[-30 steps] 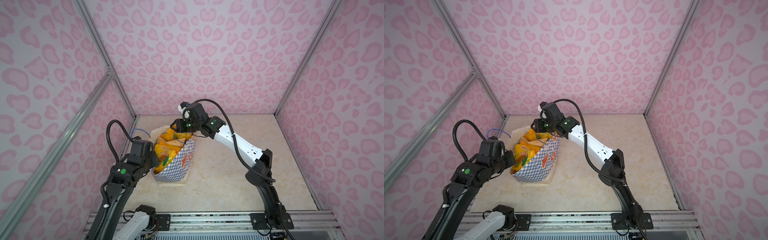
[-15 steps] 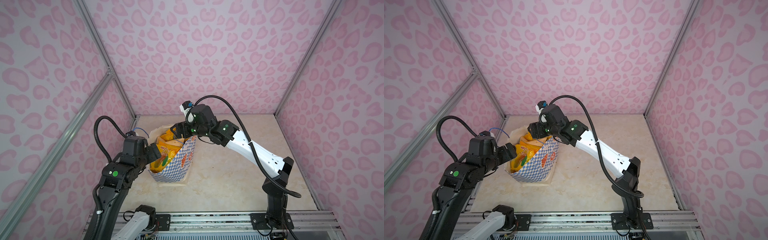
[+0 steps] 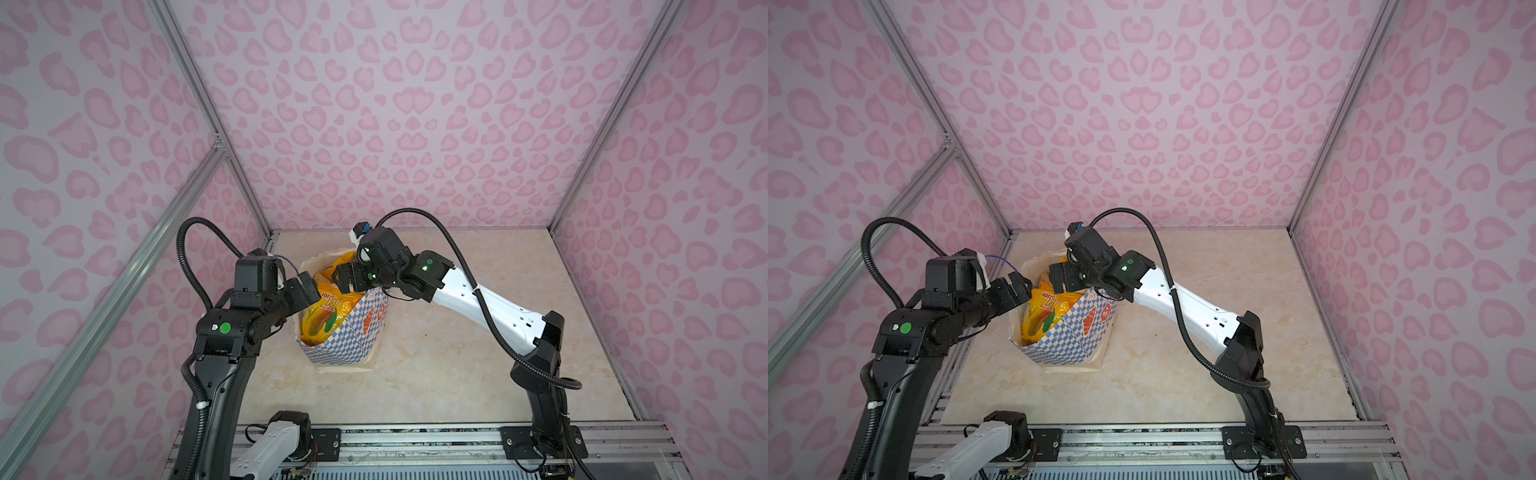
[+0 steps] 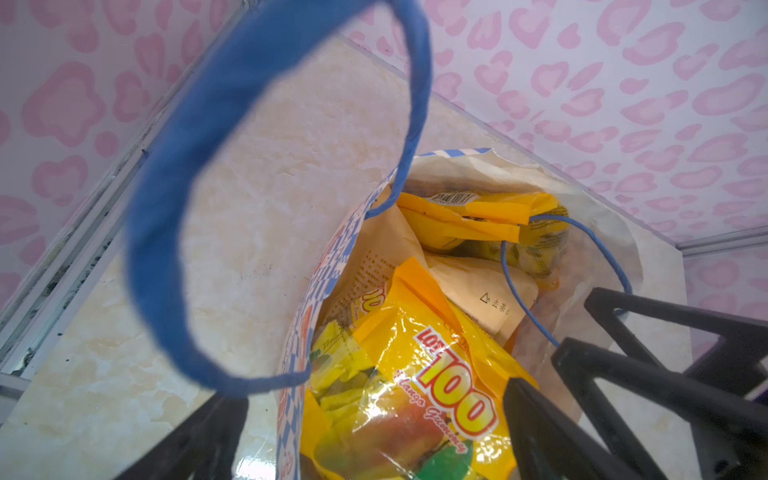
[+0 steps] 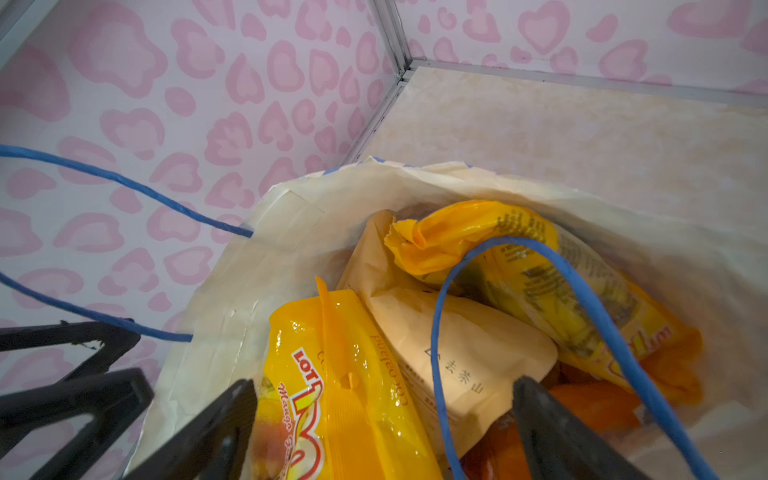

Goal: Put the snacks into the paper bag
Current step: 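Raise the right gripper out of the bag while the left gripper holds the rim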

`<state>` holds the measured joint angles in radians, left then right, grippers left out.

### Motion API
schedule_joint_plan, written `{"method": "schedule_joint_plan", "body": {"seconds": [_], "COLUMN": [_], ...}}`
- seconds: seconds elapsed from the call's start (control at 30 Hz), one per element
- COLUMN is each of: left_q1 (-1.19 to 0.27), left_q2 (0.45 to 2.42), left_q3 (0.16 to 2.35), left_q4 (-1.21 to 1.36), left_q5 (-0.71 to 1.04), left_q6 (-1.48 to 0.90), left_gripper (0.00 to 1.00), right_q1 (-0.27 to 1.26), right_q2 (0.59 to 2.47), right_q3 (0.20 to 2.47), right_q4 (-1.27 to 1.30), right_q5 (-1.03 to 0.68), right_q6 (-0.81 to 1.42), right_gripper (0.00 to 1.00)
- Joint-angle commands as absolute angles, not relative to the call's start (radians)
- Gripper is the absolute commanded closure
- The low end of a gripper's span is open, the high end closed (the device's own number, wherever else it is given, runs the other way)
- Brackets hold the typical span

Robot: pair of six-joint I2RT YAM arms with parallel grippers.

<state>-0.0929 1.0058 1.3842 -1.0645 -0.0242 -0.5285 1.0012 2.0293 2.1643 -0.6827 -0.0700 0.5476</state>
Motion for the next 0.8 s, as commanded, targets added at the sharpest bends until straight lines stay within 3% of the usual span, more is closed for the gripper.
{"method": "schedule_joint_plan", "body": {"seconds": [0.0, 0.4, 0.77], "left_q1": [-0.069, -0.017, -0.011], "left_q2": [1.036, 1.086, 1.107], "left_q3": [1.407, 1.45, 1.456], "left_q4": [-1.034, -0.97, -0.943], "left_q5": [0.055, 0.365, 0.394], "left_q6": [-0.503, -0.485, -0.499], "left_gripper": [0.01, 0.01, 0.02], "right_q1": [1.008, 0.995, 0.977], "right_q2": [2.056, 2.225, 2.251], "right_q3": [2.175, 2.422, 2.514], "right_q4": [-0.697, -0.831, -0.918], "right_q5": [-0.049, -0.133, 0.007], "right_q6": [0.61, 0.709, 0.638], "right_gripper": [0.02, 0.02, 0.02]}}
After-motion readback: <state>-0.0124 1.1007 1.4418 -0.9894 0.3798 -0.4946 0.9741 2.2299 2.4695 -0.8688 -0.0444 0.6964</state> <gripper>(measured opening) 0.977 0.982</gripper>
